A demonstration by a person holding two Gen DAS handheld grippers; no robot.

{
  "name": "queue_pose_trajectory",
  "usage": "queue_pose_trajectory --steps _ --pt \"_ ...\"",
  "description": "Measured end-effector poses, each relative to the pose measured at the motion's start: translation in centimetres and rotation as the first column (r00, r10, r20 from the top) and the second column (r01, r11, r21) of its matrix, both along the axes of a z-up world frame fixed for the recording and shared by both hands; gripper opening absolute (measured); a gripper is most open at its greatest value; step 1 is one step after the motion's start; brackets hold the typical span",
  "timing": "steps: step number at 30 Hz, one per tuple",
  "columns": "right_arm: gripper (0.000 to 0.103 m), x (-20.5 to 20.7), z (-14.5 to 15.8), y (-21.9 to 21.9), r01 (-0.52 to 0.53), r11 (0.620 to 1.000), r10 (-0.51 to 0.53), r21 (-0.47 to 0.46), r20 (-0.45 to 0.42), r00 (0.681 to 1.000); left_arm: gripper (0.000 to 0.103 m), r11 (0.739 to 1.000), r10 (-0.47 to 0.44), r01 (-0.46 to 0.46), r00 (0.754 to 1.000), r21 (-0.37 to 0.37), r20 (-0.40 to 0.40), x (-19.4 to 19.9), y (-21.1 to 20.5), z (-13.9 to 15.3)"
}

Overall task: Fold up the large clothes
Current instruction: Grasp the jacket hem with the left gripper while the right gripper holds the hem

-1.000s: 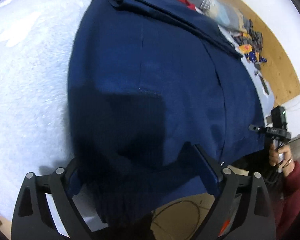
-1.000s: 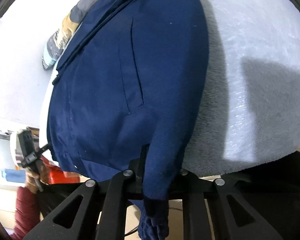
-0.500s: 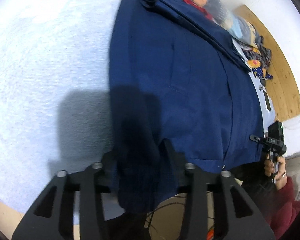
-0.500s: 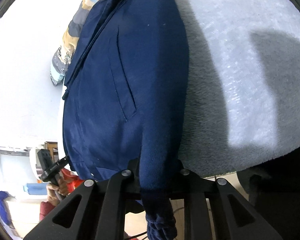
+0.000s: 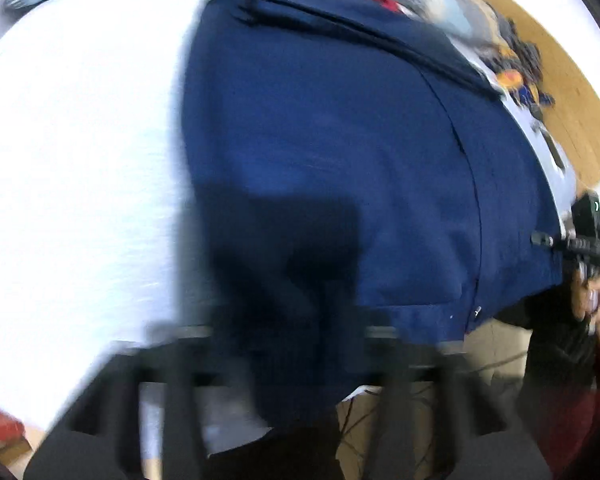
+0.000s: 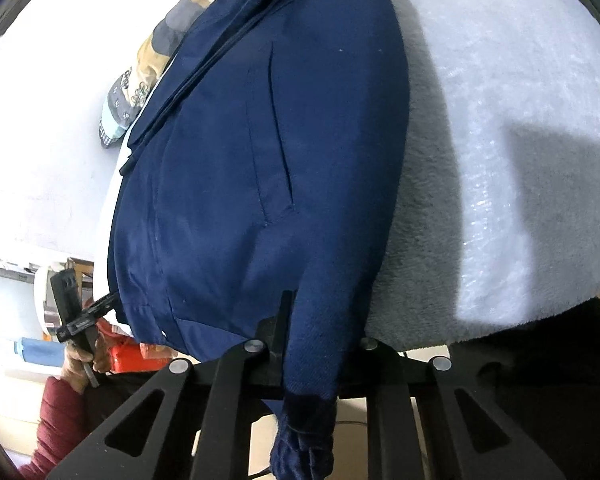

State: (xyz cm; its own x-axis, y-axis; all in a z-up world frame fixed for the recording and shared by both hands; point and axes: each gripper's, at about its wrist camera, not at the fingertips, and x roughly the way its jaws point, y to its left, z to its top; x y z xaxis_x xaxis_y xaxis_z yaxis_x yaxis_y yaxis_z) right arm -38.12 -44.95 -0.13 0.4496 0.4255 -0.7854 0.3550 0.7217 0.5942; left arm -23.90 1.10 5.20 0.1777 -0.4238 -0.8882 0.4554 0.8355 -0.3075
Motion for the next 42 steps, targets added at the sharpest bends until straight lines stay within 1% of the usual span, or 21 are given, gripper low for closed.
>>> queue_pose_trajectory --steps 1,3,5,7,8,10,11,15,20,26,27,28,30,32,33,35,36,37,39,41,42 --pt "0.015 -0.1 0.1 0.0 -0.001 1.0 0.001 -0.004 0.001 1.0 0.022 0.999 0.015 -0.015 1.0 -0.031 -0.002 -0.1 0.4 0.4" --pt "0.014 0.0 0.3 0.3 -0.006 1.0 0.006 -0.017 0.008 1.0 0.021 0.999 -0.002 0.004 0.999 -0.04 0.037 -0.8 0.3 1.3" --pt "0.014 0.1 0.4 0.5 -0.014 0.999 0.014 -0.03 0.009 1.0 0.021 0.998 -0.017 0.019 0.999 -0.056 0.051 -1.6 -0.3 1.7" --pt "0.014 0.1 0.2 0.5 -0.014 0.999 0.013 -0.037 -0.007 1.0 0.021 0.999 -0.024 0.026 0.998 -0.035 0.064 -2.1 -1.3 1.4" --pt "0.015 0.1 0.0 0.3 -0.01 0.999 0.01 -0.032 -0.016 1.0 0.021 1.0 -0.02 0.02 0.998 -0.005 0.064 -2.2 -1.7 0.8" --pt "0.016 0.1 -0.2 0.2 -0.001 1.0 0.001 -0.013 -0.021 1.0 0.021 1.0 -0.008 0.007 0.999 0.022 0.052 -1.9 -2.4 0.0" --pt "0.017 0.0 -0.2 0.1 0.001 1.0 -0.001 -0.007 -0.02 1.0 0.022 1.0 -0.001 0.0 0.999 0.023 0.054 -1.7 -3.6 0.0" --pt "0.018 -0.2 0.1 0.3 -0.007 1.0 0.007 -0.022 -0.013 1.0 0.024 1.0 0.024 -0.024 0.999 0.019 0.036 -1.2 -3.2 0.2" --pt "0.019 0.0 0.2 0.6 -0.019 0.999 0.018 -0.045 -0.018 1.0 0.026 0.999 0.022 -0.023 0.999 0.023 0.023 -1.2 -2.7 0.2" --pt "0.019 -0.3 0.1 0.4 -0.014 0.999 0.013 -0.045 -0.014 1.0 0.031 0.999 0.042 -0.043 0.999 0.034 0.022 -1.0 -2.3 0.9" --pt "0.019 -0.3 0.1 0.4 -0.013 0.999 0.012 -0.043 -0.015 1.0 0.034 0.998 0.056 -0.057 0.998 0.029 0.028 -0.9 -1.8 1.1" --pt "0.019 -0.3 0.0 0.4 -0.012 0.999 0.011 -0.042 -0.016 1.0 0.042 0.997 0.074 -0.074 0.997 0.02 0.028 -0.7 -1.4 1.3" --pt "0.019 -0.3 0.0 0.5 -0.011 0.999 0.01 -0.044 -0.019 1.0 0.044 0.994 0.11 -0.11 0.993 -0.011 0.032 -0.2 0.0 2.0" --pt "0.019 -0.2 0.0 0.5 -0.012 0.999 0.011 -0.046 -0.021 1.0 0.057 0.984 0.168 -0.167 0.986 -0.066 0.012 0.6 1.7 2.3" --pt "0.019 -0.2 0.0 0.5 -0.012 0.999 0.011 -0.045 -0.022 1.0 0.066 0.978 0.197 -0.197 0.98 -0.074 -0.004 1.1 2.5 2.0" --pt "0.019 -0.2 0.0 0.5 -0.01 0.999 0.009 -0.043 -0.023 1.0 0.065 0.969 0.237 -0.239 0.97 -0.054 -0.05 2.0 3.3 0.7" --pt "0.019 -0.2 -0.1 0.5 -0.01 0.999 0.009 -0.042 -0.023 1.0 0.065 0.969 0.238 -0.242 0.968 -0.048 -0.077 2.4 3.4 0.0" --pt "0.019 -0.2 -0.1 0.4 -0.01 0.999 0.009 -0.042 -0.023 1.0 0.066 0.97 0.233 -0.237 0.969 -0.056 -0.079 2.5 3.3 -0.1" --pt "0.019 -0.2 -0.1 0.5 -0.009 0.999 0.008 -0.043 -0.023 1.0 0.066 0.972 0.205 -0.214 0.974 -0.097 -0.101 2.6 3.0 -0.3" --pt "0.019 -0.2 0.0 0.5 -0.01 0.999 0.009 -0.046 -0.022 1.0 0.066 0.968 0.169 -0.196 0.971 -0.16 -0.168 2.5 2.5 -0.9" --pt "0.019 -0.2 0.0 0.6 -0.011 0.999 0.009 -0.047 -0.022 1.0 0.062 0.97 0.146 -0.177 0.973 -0.169 -0.177 2.6 1.9 -0.9"
